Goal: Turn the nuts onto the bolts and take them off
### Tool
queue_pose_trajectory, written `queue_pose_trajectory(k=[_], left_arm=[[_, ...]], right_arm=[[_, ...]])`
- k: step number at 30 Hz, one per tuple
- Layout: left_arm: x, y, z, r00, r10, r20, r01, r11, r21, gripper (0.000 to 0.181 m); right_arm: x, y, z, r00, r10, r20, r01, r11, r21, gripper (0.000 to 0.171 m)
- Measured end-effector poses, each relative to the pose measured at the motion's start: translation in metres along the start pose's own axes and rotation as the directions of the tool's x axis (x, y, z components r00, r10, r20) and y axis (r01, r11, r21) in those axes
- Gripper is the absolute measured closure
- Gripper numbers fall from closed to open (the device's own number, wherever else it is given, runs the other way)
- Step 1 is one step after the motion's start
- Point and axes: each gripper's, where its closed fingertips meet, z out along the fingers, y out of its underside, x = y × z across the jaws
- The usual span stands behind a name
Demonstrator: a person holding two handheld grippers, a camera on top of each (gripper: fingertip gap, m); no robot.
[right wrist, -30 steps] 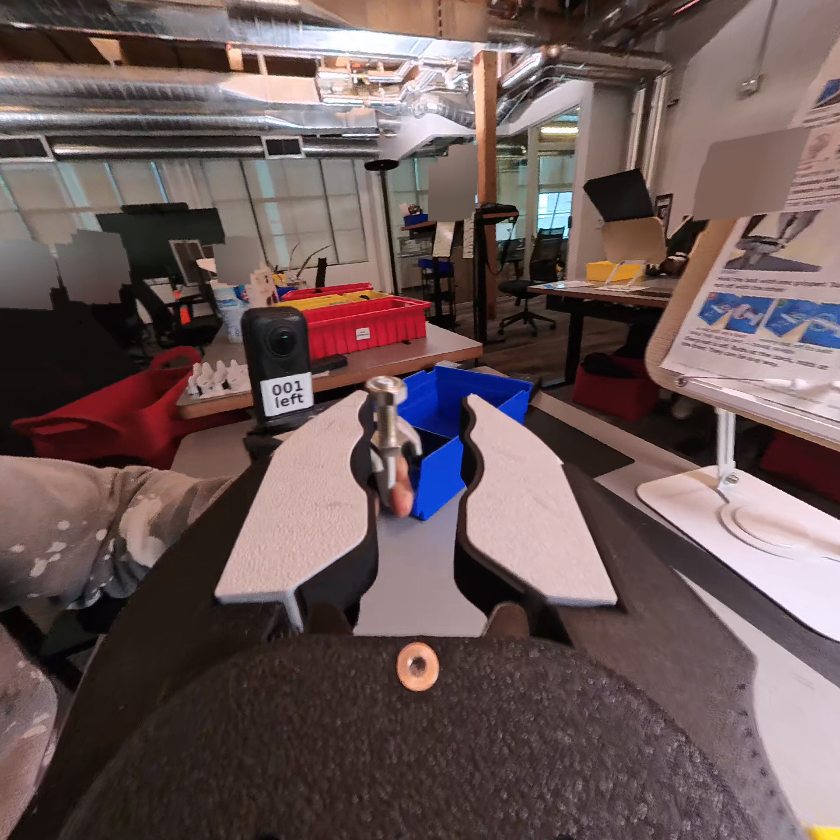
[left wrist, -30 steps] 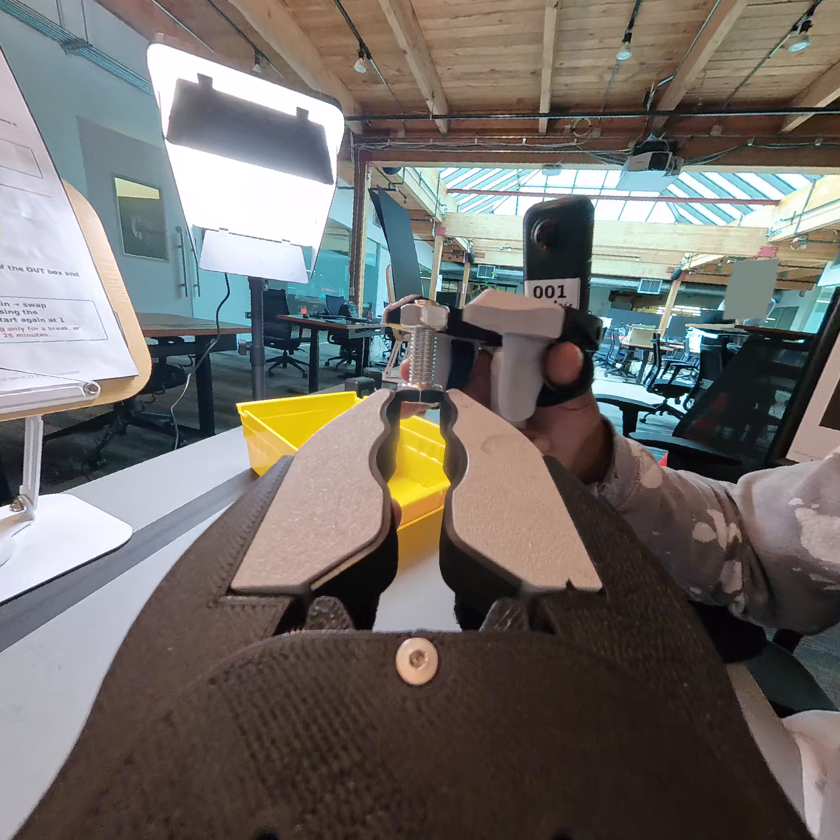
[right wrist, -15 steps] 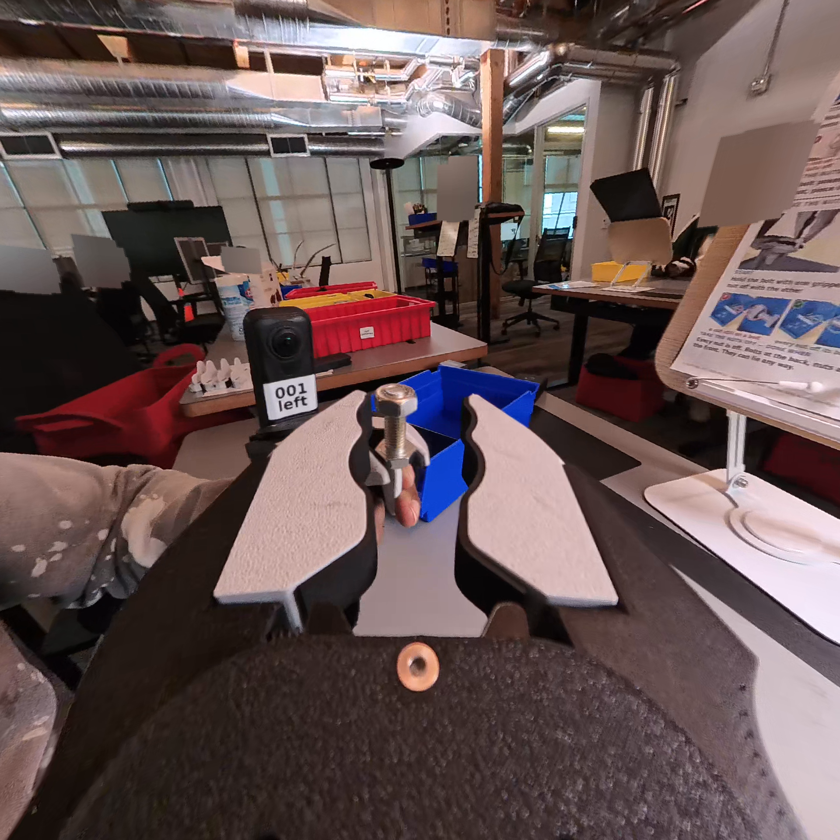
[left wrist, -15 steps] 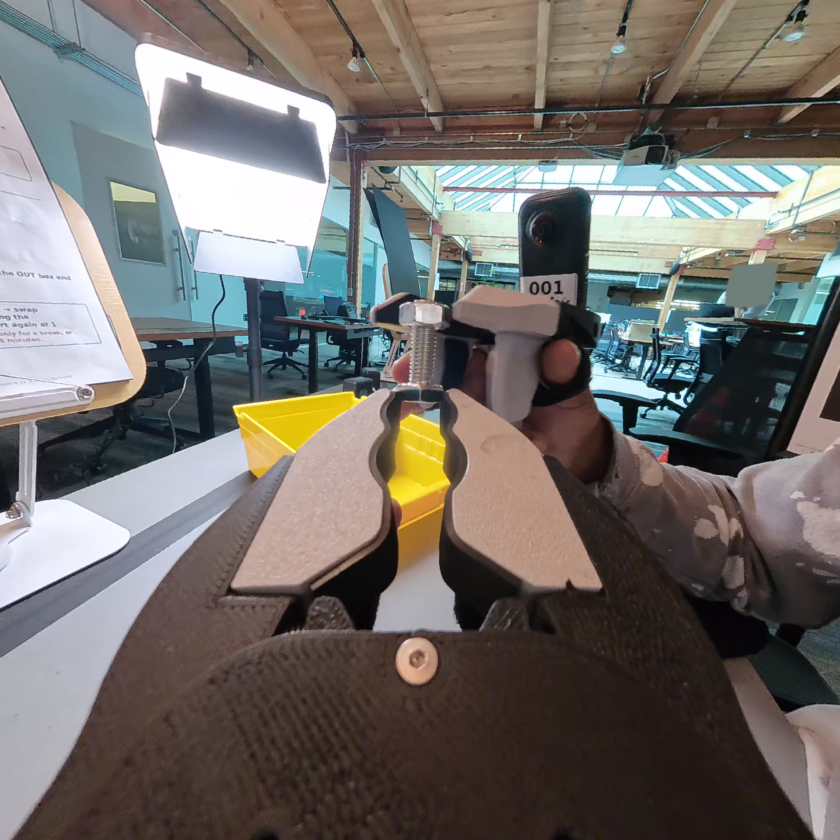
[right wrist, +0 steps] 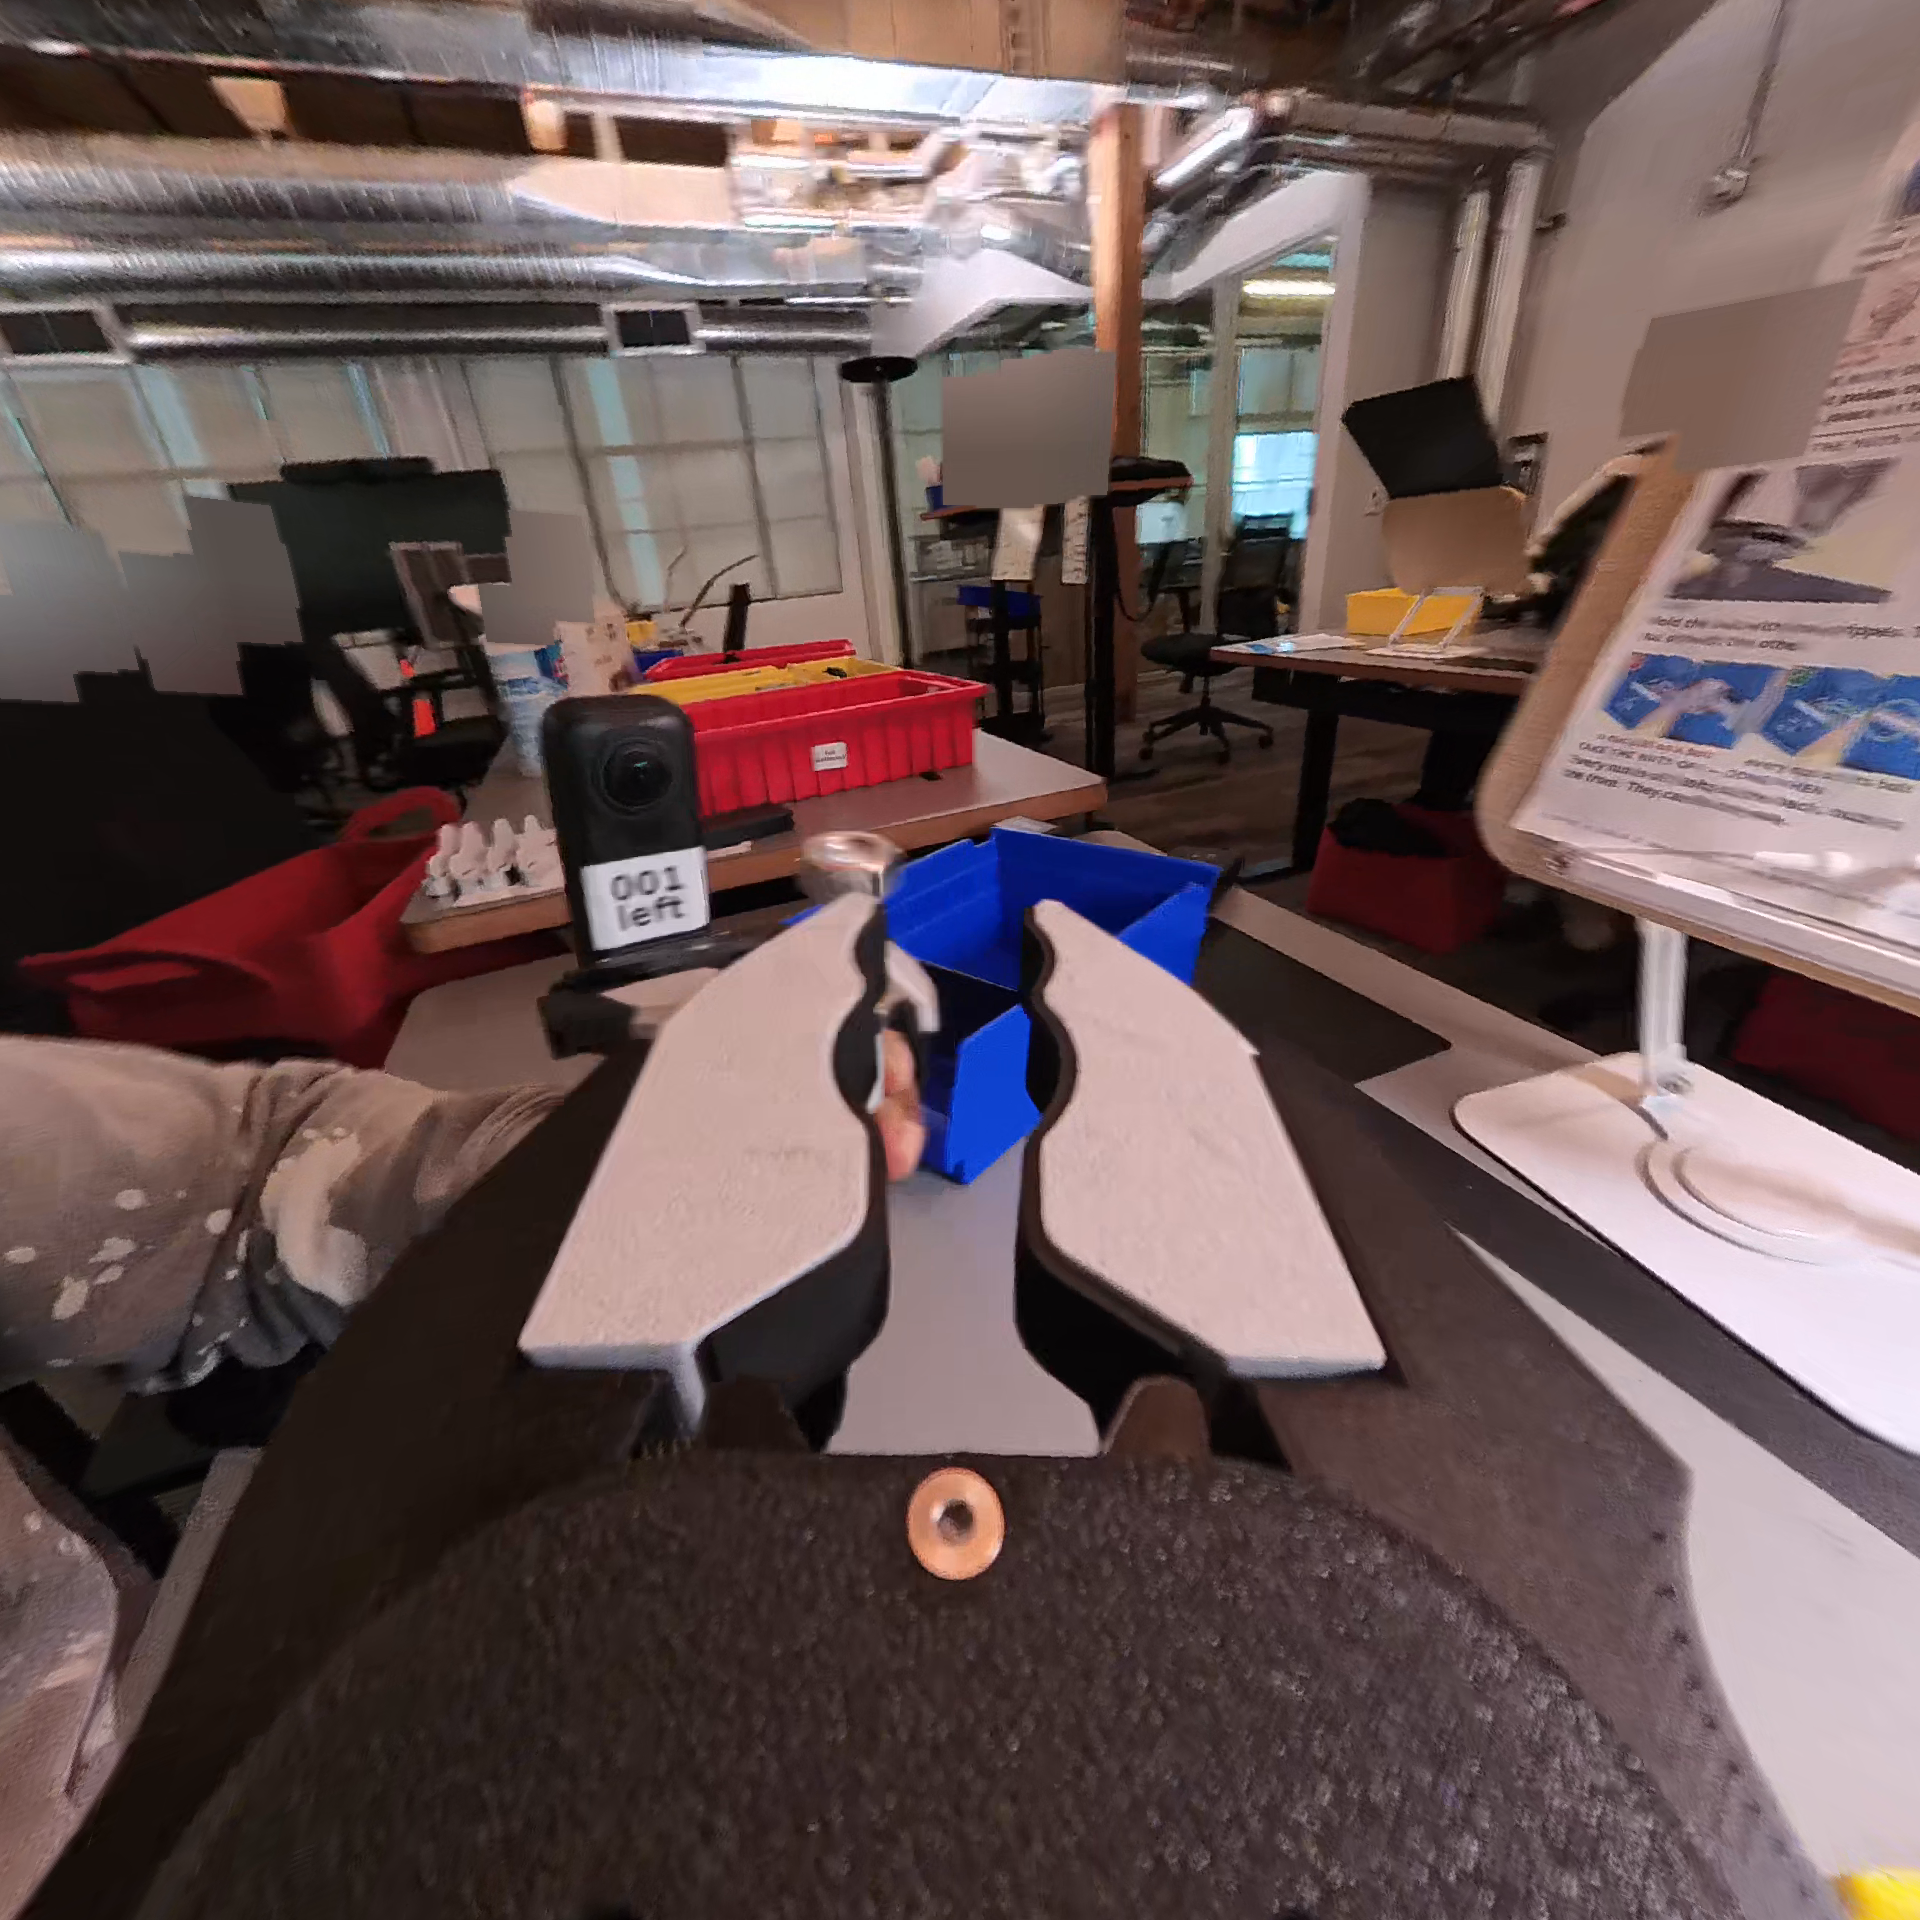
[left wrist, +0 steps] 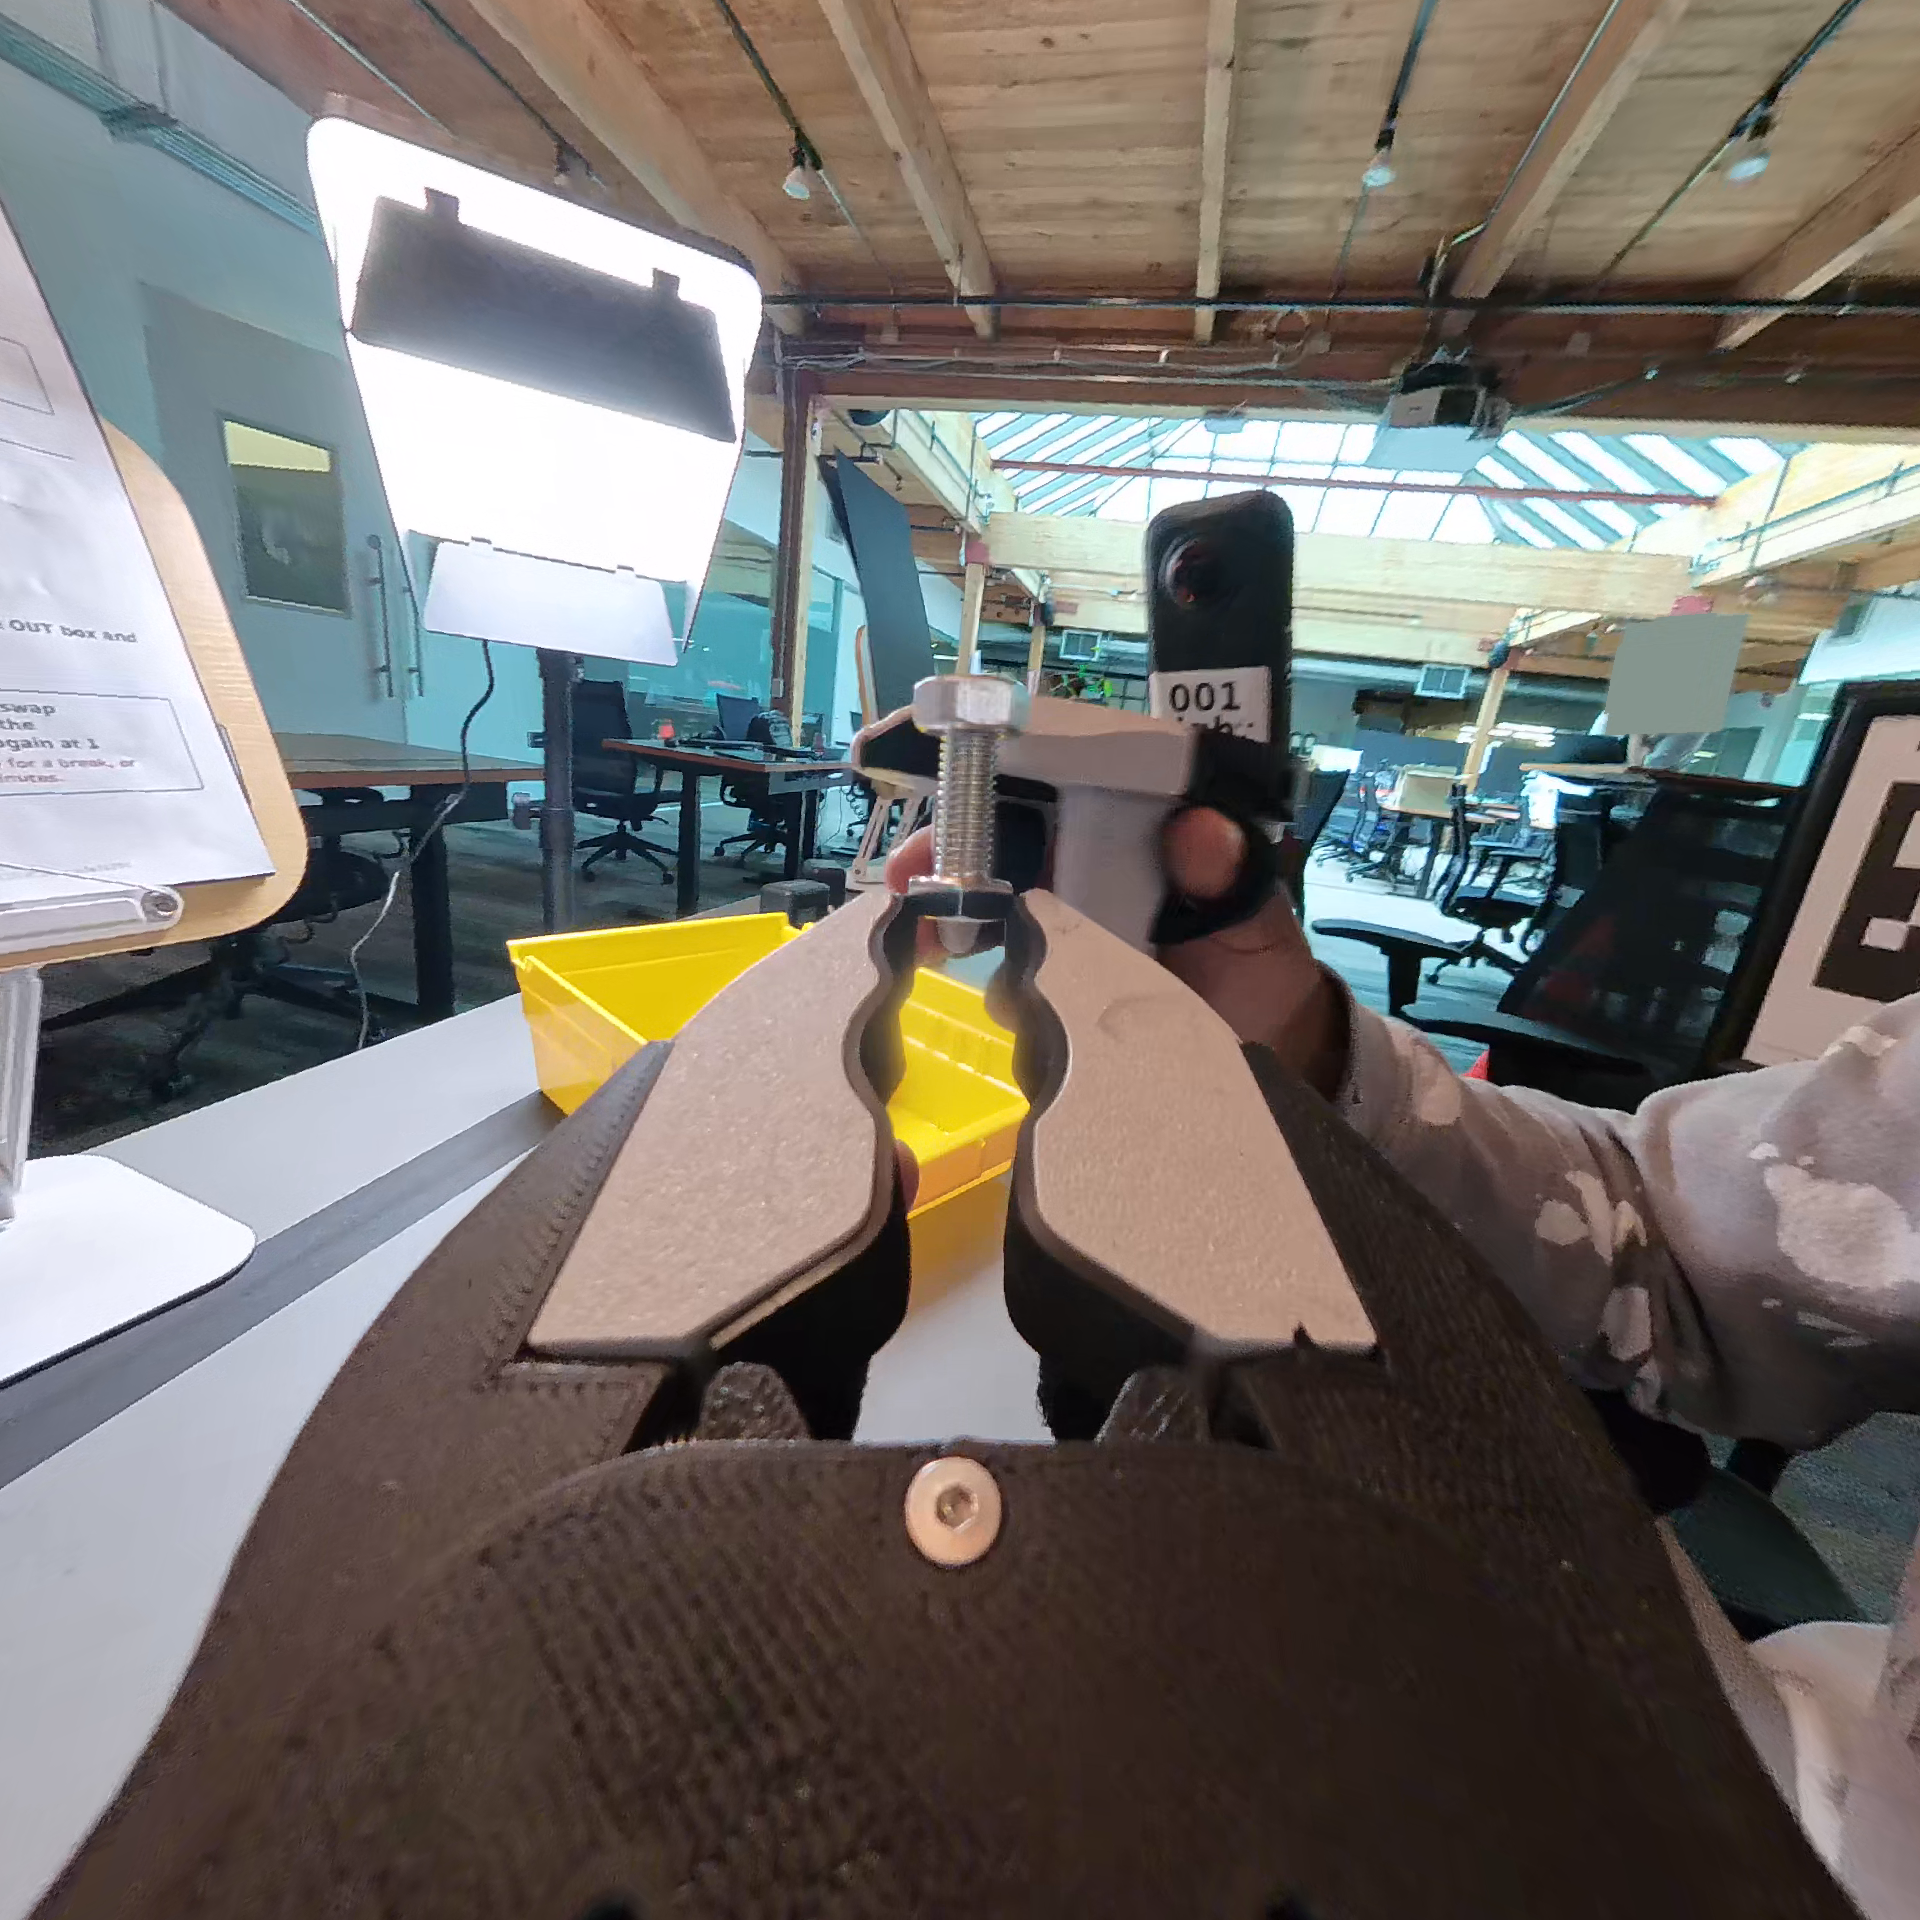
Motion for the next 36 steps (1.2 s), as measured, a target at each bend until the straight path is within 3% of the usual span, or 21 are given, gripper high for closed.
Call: queue_pose_trajectory(k=[3, 11, 15, 36], left_arm=[[-0.001, -0.003, -0.001, 1.000, 0.010, 0.006, -0.010, 1.000, 0.002, 0.164], [0.003, 0.009, 0.004, 1.000, -0.005, -0.010, 0.005, 1.000, -0.021, 0.164], [0.005, 0.015, 0.007, 1.000, -0.022, -0.017, 0.021, 0.999, -0.038, 0.163], [0.003, 0.027, 0.010, 0.999, -0.025, -0.021, 0.022, 0.991, -0.135, 0.163]], right_arm=[[0.015, -0.006, -0.009, 0.999, 0.032, -0.036, -0.031, 0.999, 0.030, 0.149], [-0.017, 0.004, 0.005, 0.997, -0.012, 0.070, 0.014, 0.999, -0.033, 0.138], [-0.017, 0.007, 0.005, 0.997, -0.012, 0.078, 0.017, 0.998, -0.054, 0.152], [-0.014, 0.023, 0.001, 0.989, 0.014, 0.145, 0.005, 0.991, -0.135, 0.152]])
